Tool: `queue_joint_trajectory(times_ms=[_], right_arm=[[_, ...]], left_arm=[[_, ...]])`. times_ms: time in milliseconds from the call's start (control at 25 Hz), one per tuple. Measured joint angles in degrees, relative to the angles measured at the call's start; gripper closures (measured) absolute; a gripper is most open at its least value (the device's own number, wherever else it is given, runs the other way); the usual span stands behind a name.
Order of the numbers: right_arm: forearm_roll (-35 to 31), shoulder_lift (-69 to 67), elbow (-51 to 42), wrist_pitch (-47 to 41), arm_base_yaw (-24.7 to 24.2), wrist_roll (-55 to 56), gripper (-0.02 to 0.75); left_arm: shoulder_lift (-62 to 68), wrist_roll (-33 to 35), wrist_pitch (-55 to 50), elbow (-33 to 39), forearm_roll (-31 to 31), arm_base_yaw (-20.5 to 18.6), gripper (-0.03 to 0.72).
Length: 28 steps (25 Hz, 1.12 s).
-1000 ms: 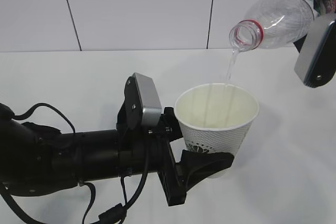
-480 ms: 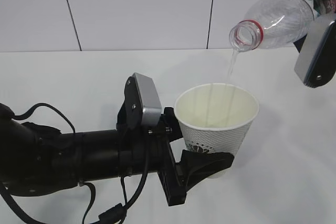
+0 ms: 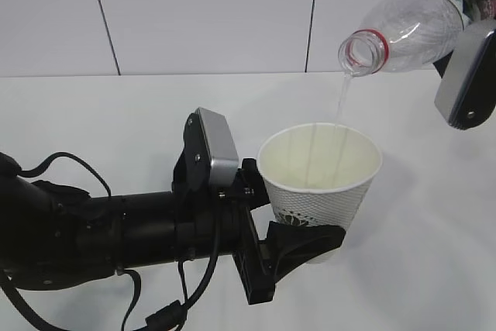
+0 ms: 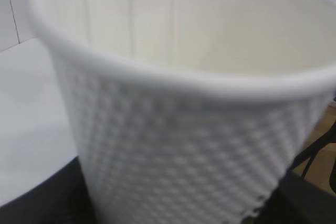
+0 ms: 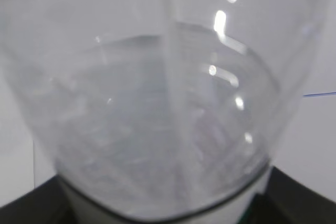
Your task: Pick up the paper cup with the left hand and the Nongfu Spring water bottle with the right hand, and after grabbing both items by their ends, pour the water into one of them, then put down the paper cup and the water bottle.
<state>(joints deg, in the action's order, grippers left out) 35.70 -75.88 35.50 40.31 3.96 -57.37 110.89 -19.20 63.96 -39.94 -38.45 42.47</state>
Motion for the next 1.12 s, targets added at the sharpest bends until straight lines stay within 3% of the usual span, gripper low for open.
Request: queue_joint_trajectory(times_ms=[1120], right_arm=[[0.00, 0.00, 0.00, 0.00, 0.00, -0.15, 0.281]], left_arm=[[0.00, 0.00, 0.00, 0.00, 0.00, 0.00, 0.159]])
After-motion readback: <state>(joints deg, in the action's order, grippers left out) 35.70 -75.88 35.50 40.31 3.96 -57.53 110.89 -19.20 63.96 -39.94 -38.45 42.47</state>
